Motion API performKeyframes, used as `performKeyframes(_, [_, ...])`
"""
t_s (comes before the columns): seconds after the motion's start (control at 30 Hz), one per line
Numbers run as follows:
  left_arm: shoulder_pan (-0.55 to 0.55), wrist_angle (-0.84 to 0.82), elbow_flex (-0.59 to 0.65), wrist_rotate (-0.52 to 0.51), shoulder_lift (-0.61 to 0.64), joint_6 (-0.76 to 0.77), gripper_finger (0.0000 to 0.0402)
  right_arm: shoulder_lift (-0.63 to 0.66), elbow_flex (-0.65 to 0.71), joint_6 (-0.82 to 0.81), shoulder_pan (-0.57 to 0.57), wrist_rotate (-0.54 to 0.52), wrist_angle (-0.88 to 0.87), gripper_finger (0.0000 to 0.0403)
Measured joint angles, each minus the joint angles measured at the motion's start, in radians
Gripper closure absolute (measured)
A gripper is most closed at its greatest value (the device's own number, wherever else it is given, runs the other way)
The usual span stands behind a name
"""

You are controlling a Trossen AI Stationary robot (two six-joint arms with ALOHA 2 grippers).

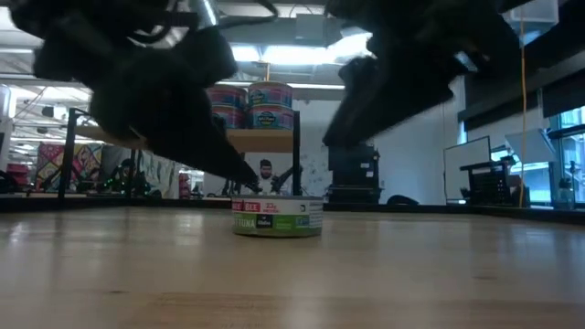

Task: Stack canned seafood by type on shelf
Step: Put the green tuna can on the shelf

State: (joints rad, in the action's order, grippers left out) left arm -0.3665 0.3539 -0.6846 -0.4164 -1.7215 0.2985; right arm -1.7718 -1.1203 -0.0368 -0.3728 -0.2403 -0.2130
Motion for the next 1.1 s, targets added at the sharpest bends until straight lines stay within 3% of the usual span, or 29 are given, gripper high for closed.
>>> performKeyframes(0.33, [0.103, -0.024, -0.041, 0.095, -0.049, -0.039, 0.0137, 0.000, 0.050, 0.013, 0.001, -0.002, 0.045, 0.0205])
performKeyframes(0.63, [0.127, -0.021, -0.041, 0.126, -0.051, -0.042, 0.0137, 0.000, 0.050, -0.041, 0.009, -0.019, 0.108, 0.0199])
performKeyframes(0.9, [0.135, -0.007, -0.040, 0.141, -0.053, -0.116, 0.0143, -0.067, 0.049, -0.033, 0.007, -0.018, 0.169, 0.0095])
performKeyframes(1.1, [0.152, -0.024, -0.034, 0.173, -0.052, -0.117, 0.0205, -0.098, 0.049, -0.022, 0.007, -0.010, 0.149, 0.0044])
